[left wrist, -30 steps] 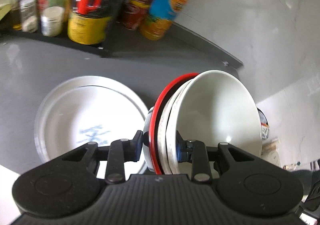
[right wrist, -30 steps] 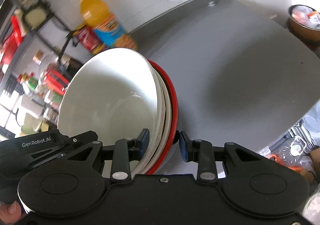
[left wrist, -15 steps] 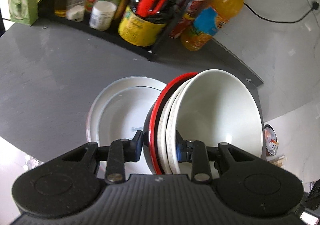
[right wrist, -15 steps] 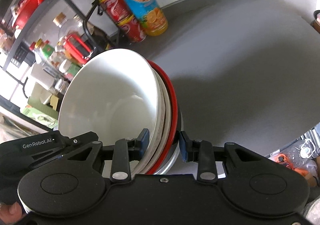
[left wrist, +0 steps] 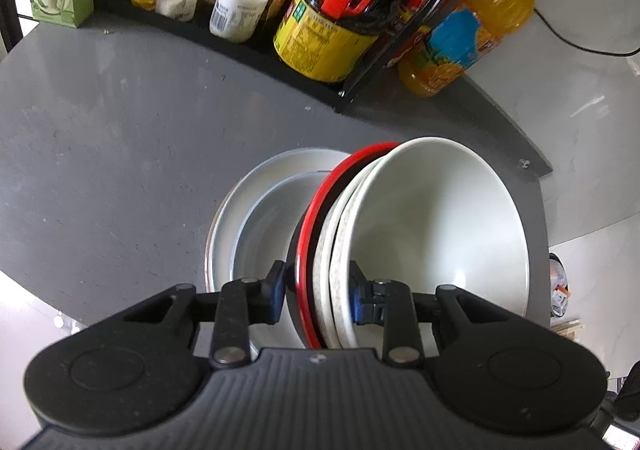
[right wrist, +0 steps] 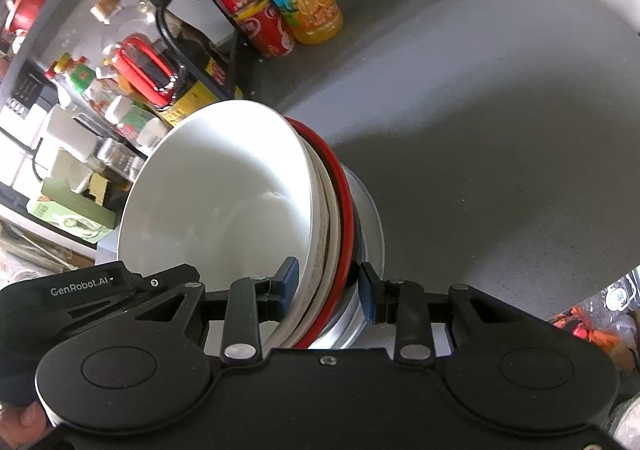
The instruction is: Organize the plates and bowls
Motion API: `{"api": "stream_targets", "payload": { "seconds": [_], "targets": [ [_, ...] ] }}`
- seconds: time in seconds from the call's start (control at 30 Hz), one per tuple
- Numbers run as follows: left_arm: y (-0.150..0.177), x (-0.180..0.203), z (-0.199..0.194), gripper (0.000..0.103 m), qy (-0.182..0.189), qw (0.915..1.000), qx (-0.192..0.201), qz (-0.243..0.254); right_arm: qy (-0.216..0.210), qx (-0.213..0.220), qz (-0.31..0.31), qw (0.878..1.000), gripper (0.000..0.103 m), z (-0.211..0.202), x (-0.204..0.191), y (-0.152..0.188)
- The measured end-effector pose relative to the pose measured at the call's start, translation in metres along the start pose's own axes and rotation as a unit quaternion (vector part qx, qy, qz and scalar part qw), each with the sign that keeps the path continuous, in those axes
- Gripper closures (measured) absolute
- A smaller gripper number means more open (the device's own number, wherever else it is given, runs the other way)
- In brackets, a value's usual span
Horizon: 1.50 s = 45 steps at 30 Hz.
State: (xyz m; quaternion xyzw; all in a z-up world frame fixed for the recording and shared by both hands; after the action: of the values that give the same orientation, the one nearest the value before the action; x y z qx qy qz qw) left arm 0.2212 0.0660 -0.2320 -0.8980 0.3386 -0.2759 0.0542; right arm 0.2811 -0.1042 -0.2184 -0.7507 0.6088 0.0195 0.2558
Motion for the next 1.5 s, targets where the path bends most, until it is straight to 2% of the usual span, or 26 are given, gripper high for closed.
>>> {"api": "stream_targets", "payload": {
  "seconds": [0.27, 0.4, 0.47, 0.57, 0.87, 0.97, 1.13, 1.23, 1.5],
  "targets": [
    [0.000, -0.003, 0.010, 0.074, -0.006, 1.0000, 0.001, 0.004, -0.004, -0.005, -0.009, 1.000, 0.071, 0.009, 0.000, -0.002],
    [-0.002, -0.005, 0.012, 0.074, -0.012, 0.9999, 0.005, 0.010, -0.017, -0.011, -0.006, 1.000, 0.061, 0.011, -0.004, -0.004],
    [0.000, -0.006, 0.012, 0.072, -0.018, 0.9997, 0.002, 0.014, -0.024, -0.021, -0.009, 0.999, 0.060, 0.010, -0.007, -0.002],
    [0.001, -0.007, 0.007, 0.064, -0.040, 0.9987, 0.004, 0.032, -0.016, -0.006, -0.035, 0.999, 0.049, -0.002, -0.011, -0.002],
    [0.010, -0.005, -0.012, 0.040, -0.070, 0.9948, 0.012, 0.073, 0.001, 0.017, -0.070, 0.997, 0.034, -0.033, -0.011, -0.001],
    [0.012, -0.003, -0.024, 0.037, -0.071, 0.9942, 0.014, 0.080, 0.009, 0.029, -0.080, 0.996, 0.027, -0.050, -0.008, 0.000],
    [0.018, 0.005, -0.052, 0.029, -0.071, 0.9914, 0.023, 0.107, 0.021, 0.045, -0.086, 0.995, 0.023, -0.079, 0.002, 0.000],
    [0.021, 0.009, -0.071, 0.025, -0.076, 0.9896, 0.032, 0.118, 0.028, 0.054, -0.085, 0.995, 0.016, -0.094, 0.009, 0.002],
    [0.030, 0.033, -0.119, 0.015, -0.054, 0.9852, 0.053, 0.154, 0.054, 0.095, -0.084, 0.990, 0.001, -0.146, 0.019, 0.005]
  ]
}}
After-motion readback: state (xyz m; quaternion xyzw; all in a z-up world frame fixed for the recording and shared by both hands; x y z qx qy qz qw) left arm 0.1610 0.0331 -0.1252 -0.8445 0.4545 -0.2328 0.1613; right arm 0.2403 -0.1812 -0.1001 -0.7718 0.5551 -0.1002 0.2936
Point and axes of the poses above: each gripper's, at about its wrist camera, not at the fingertips, and z roughly the way its jaws point, x to its right, y to its underside, the point moved 10 cm from there along z, roughly the way its jaws point, and after that the axes turned 6 degrees about -z, right-handed, at the moved point
